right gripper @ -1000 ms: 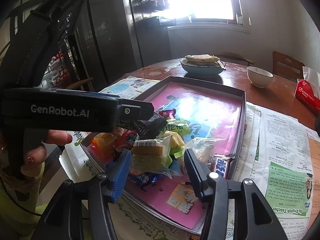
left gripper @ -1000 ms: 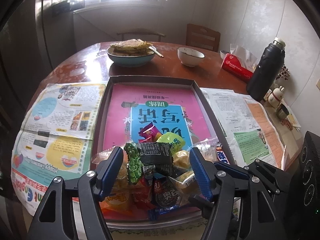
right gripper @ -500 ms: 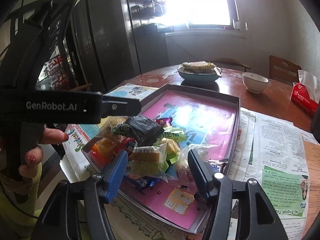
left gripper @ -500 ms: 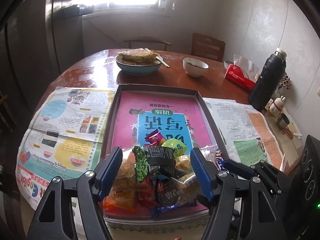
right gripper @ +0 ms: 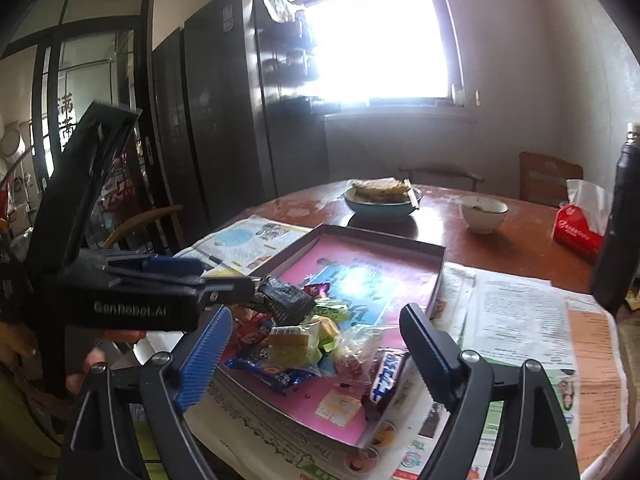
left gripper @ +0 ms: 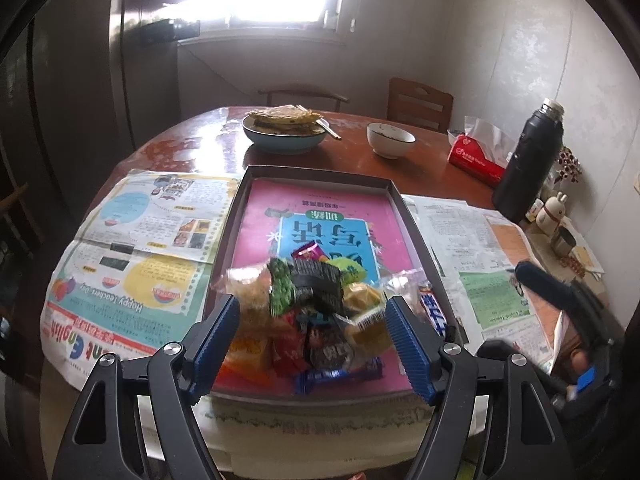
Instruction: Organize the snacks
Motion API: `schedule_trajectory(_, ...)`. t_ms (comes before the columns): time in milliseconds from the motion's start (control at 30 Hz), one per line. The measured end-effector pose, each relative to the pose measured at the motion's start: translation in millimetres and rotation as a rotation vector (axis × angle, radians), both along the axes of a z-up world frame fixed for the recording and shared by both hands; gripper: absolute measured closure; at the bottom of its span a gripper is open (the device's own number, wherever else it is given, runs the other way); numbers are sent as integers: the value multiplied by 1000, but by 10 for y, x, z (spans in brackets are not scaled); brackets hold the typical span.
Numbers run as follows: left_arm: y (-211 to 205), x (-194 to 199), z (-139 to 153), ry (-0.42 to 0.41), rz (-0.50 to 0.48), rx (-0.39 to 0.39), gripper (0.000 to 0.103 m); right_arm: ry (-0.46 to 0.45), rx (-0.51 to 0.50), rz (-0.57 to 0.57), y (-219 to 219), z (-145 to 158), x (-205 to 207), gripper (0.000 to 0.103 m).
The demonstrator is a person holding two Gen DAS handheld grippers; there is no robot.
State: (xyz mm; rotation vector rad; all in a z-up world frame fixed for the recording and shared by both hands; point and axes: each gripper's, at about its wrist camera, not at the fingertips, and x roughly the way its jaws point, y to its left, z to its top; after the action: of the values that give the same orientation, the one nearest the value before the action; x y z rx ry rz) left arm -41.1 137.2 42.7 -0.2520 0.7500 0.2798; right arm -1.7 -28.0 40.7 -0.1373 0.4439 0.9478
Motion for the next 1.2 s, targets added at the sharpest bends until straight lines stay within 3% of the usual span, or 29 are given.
schedule_trajectory(533, -276, -425, -507, 82, 24, -13, 26, 74, -52, -77, -369, -305, -132, 7)
schedule_trajectory(1200, -329, -458, -472, 78, 19, 1, 26, 84, -62, -88, -381, -327, -143, 6)
